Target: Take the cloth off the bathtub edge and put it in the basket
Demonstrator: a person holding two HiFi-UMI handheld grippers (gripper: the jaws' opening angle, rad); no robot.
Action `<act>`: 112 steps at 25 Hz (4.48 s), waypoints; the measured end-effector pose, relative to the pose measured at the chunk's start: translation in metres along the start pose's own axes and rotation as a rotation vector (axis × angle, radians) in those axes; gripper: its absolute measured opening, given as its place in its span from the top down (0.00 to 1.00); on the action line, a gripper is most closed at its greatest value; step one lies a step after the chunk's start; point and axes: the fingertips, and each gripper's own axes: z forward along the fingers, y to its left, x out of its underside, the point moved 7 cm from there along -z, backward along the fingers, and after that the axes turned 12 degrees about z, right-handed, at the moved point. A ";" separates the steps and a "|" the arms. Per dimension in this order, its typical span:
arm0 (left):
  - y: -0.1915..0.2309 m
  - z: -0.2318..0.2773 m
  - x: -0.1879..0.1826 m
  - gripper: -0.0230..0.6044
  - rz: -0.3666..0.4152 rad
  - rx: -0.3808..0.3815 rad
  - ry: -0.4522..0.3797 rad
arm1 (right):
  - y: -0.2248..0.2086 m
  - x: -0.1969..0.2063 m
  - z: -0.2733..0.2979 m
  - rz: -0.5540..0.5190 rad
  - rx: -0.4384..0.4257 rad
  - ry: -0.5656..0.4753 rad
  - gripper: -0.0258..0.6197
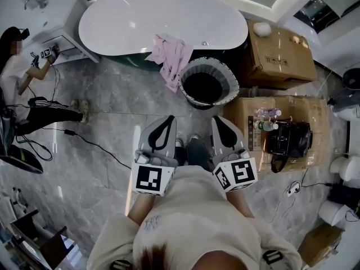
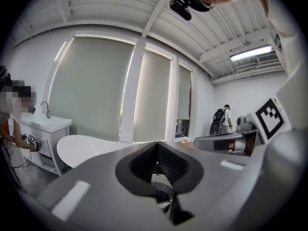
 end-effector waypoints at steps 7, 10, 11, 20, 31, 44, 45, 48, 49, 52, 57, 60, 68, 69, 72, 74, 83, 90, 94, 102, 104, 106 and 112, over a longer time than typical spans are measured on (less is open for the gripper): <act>0.009 0.028 0.003 0.89 -0.014 -0.016 0.029 | -0.015 -0.002 0.029 0.003 -0.040 0.042 0.96; 0.014 0.049 -0.006 0.89 -0.021 -0.038 0.023 | -0.030 -0.013 0.046 -0.012 -0.058 0.056 0.96; 0.016 0.056 -0.008 0.89 -0.024 -0.049 0.018 | -0.036 -0.018 0.052 -0.019 -0.063 0.056 0.96; 0.032 0.113 -0.015 0.89 0.044 -0.129 -0.013 | -0.091 -0.057 0.096 -0.064 -0.095 0.025 0.96; 0.027 0.148 -0.020 0.89 0.055 -0.198 -0.026 | -0.124 -0.075 0.120 -0.079 -0.159 0.034 0.96; 0.083 0.178 -0.014 0.89 0.044 -0.216 0.028 | -0.127 -0.071 0.183 -0.036 -0.155 0.087 0.96; 0.092 0.183 -0.012 0.89 0.043 -0.209 0.031 | -0.125 -0.073 0.193 -0.037 -0.150 0.088 0.96; 0.124 0.201 -0.007 0.89 0.044 -0.181 0.031 | -0.121 -0.077 0.228 -0.032 -0.123 0.080 0.96; 0.135 0.208 -0.007 0.89 0.046 -0.171 0.029 | -0.118 -0.079 0.240 -0.029 -0.113 0.074 0.96; 0.168 0.227 -0.011 0.89 0.022 -0.148 0.021 | -0.108 -0.088 0.275 -0.025 -0.098 0.052 0.96; 0.217 0.252 -0.016 0.89 0.006 -0.122 0.008 | -0.092 -0.095 0.320 -0.016 -0.076 0.035 0.96; 0.238 0.260 -0.009 0.89 0.050 -0.103 0.020 | -0.090 -0.093 0.338 -0.003 -0.058 0.043 0.96; 0.249 0.277 -0.005 0.89 -0.034 -0.094 0.038 | -0.091 -0.089 0.362 0.004 -0.046 0.068 0.96; 0.248 0.279 -0.005 0.89 -0.043 -0.096 0.034 | -0.091 -0.090 0.364 0.002 -0.050 0.070 0.96; 0.243 0.283 -0.007 0.89 -0.046 -0.099 0.027 | -0.092 -0.091 0.365 0.002 -0.059 0.075 0.96; 0.240 0.286 -0.008 0.89 -0.043 -0.104 0.030 | -0.096 -0.092 0.366 0.008 -0.066 0.074 0.96; 0.232 0.299 -0.015 0.89 -0.052 -0.116 0.028 | -0.111 -0.106 0.373 -0.014 -0.082 0.070 0.96; 0.243 0.297 -0.019 0.89 -0.047 -0.145 0.031 | -0.105 -0.112 0.382 -0.022 -0.110 0.075 0.96; 0.248 0.295 -0.021 0.89 -0.040 -0.160 0.025 | -0.103 -0.116 0.383 -0.027 -0.119 0.071 0.96; 0.246 0.292 -0.023 0.89 -0.019 -0.161 0.025 | -0.100 -0.118 0.380 -0.023 -0.132 0.067 0.96; 0.246 0.292 -0.023 0.89 -0.019 -0.163 0.025 | -0.099 -0.117 0.380 -0.022 -0.136 0.068 0.96; 0.245 0.293 -0.025 0.89 -0.037 -0.167 0.022 | -0.099 -0.117 0.380 -0.021 -0.139 0.068 0.96; 0.245 0.293 -0.027 0.89 -0.037 -0.175 0.017 | -0.100 -0.119 0.381 -0.025 -0.143 0.063 0.96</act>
